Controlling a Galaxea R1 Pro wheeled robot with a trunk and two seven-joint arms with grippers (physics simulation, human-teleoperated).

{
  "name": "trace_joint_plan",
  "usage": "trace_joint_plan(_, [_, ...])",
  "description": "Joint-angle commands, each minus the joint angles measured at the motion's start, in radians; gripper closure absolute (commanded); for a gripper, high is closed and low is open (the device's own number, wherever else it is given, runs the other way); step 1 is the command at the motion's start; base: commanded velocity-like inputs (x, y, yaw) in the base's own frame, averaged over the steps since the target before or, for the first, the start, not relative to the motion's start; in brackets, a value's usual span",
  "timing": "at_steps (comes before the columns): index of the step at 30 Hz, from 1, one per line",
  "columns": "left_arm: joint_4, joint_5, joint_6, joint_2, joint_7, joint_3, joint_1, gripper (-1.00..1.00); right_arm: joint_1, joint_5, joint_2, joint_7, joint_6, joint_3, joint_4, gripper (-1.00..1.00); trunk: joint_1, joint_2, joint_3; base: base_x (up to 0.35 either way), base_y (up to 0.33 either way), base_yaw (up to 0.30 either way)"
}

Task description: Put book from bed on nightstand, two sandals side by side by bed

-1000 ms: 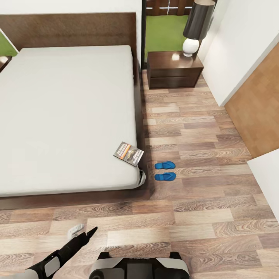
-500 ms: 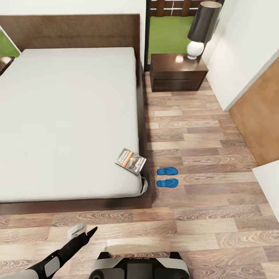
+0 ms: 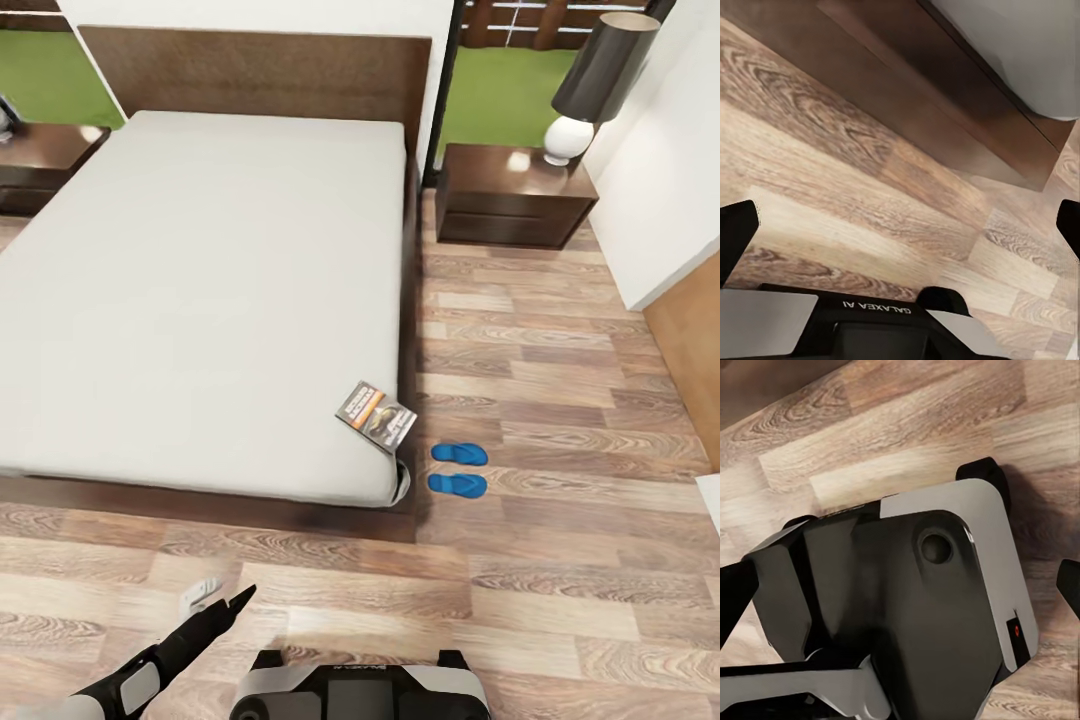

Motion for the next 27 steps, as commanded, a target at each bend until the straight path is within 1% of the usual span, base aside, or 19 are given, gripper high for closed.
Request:
trace_joint_plan(1, [0.001,0.004,-0.007,0.000,-0.002,-0.008,-0.001,-1.00,-0.001,-0.008,0.000,0.002,-0.004,0.008,0.000,-1.00,0.000,-0.001,-0.001,0.000,0.000,0.291])
trace_joint_plan(3, [0.001,0.004,-0.007,0.000,-0.002,-0.008,-0.001,-1.00,-0.001,-0.008,-0.001,0.002,-0.004,0.008,0.000,-1.00,0.000,-0.001,-0.001,0.000,0.000,0.211])
trace_joint_plan(7, [0.001,0.004,-0.007,-0.006,-0.002,-0.009,0.000,-1.00,0.000,-0.008,-0.001,-0.006,-0.003,0.000,-0.002,-1.00,0.000,-0.001,-0.001,0.000,0.000,0.062])
trace_joint_plan(8, [0.001,0.004,-0.007,-0.007,-0.002,-0.009,0.000,-1.00,-0.001,-0.009,-0.001,-0.017,0.000,-0.003,-0.006,-1.00,0.000,-0.001,-0.001,0.000,0.000,0.018])
trace_joint_plan(9, [0.001,0.004,-0.007,-0.010,-0.002,-0.009,-0.001,-1.00,-0.001,-0.009,-0.001,-0.046,0.004,-0.006,-0.015,-1.00,0.000,-0.001,-0.001,0.000,0.000,0.012])
trace_joint_plan(10, [0.001,0.004,-0.007,-0.014,-0.002,-0.010,-0.001,-1.00,-0.002,-0.009,0.000,-0.093,0.006,-0.008,-0.029,-1.00,0.000,-0.001,-0.001,0.000,0.000,0.007])
trace_joint_plan(11, [0.001,0.004,-0.007,-0.017,-0.002,-0.010,-0.001,-1.00,-0.004,-0.009,0.000,-0.167,0.008,-0.009,-0.053,-1.00,0.000,-0.001,-0.001,0.000,0.000,0.005])
trace_joint_plan(12, [0.001,0.004,-0.007,-0.018,-0.002,-0.010,-0.001,-1.00,-0.005,-0.009,0.000,-0.213,0.008,-0.010,-0.068,-1.00,0.000,-0.001,-0.001,0.000,0.000,0.004])
trace_joint_plan(15, [0.001,0.004,-0.006,-0.022,-0.001,-0.010,-0.001,-1.00,-0.007,-0.011,0.000,-0.552,0.010,-0.010,-0.199,-1.00,0.000,-0.001,-0.001,0.000,0.000,0.001])
trace_joint_plan(16, [0.001,0.004,-0.006,-0.023,-0.001,-0.010,-0.001,-1.00,-0.007,-0.010,0.000,-0.696,0.008,-0.011,-0.283,-1.00,0.000,-0.001,-0.001,0.000,0.000,0.000])
trace_joint_plan(17, [0.001,0.004,-0.007,-0.023,-0.001,-0.010,-0.001,-1.00,-0.007,-0.011,0.000,-0.769,0.008,-0.011,-0.333,-1.00,0.000,-0.001,-0.001,0.000,0.000,0.000])
trace_joint_plan(18, [0.001,0.003,-0.007,-0.023,-0.001,-0.010,-0.001,-1.00,-0.007,-0.011,0.000,-0.798,0.008,-0.012,-0.354,-1.00,0.000,-0.001,-0.001,0.000,0.000,0.000])
trace_joint_plan(19, [0.001,0.003,-0.007,-0.023,-0.001,-0.010,-0.001,-1.00,-0.008,-0.011,0.000,-0.845,0.009,-0.015,-0.386,-1.00,0.000,-0.001,-0.001,0.000,0.000,0.000])
trace_joint_plan(20, [0.001,0.003,-0.007,-0.023,-0.001,-0.010,-0.001,-1.00,-0.008,-0.012,-0.001,-0.879,0.009,-0.025,-0.407,-1.00,0.000,-0.001,-0.001,0.000,0.000,0.000])
trace_joint_plan(22, [0.001,0.002,-0.007,-0.023,-0.001,-0.010,-0.001,-1.00,-0.008,-0.016,-0.001,-0.917,0.009,-0.068,-0.424,-1.00,0.000,-0.001,-0.001,0.000,0.000,0.000])
trace_joint_plan(23, [0.001,0.002,-0.007,-0.023,-0.001,-0.010,-0.001,-1.00,-0.008,-0.023,-0.001,-0.946,0.007,-0.151,-0.433,-1.00,0.000,-0.001,-0.001,0.000,0.000,0.000])
trace_joint_plan(25, [0.001,0.002,-0.006,-0.023,-0.001,-0.010,-0.001,-1.00,-0.008,-0.025,0.000,-0.967,0.004,-0.269,-0.442,-1.00,0.000,-0.001,-0.001,0.000,0.000,0.000])
trace_joint_plan(26, [0.001,0.002,-0.006,-0.023,-0.001,-0.010,-0.001,-1.00,-0.008,-0.025,0.000,-0.972,0.003,-0.307,-0.444,-1.00,0.000,-0.001,-0.001,0.000,0.000,0.000])
trace_joint_plan(27, [0.001,0.002,-0.006,-0.023,-0.001,-0.010,-0.001,-1.00,-0.008,-0.024,0.001,-0.976,0.005,-0.331,-0.447,-1.00,0.000,-0.001,-0.001,0.000,0.000,0.000])
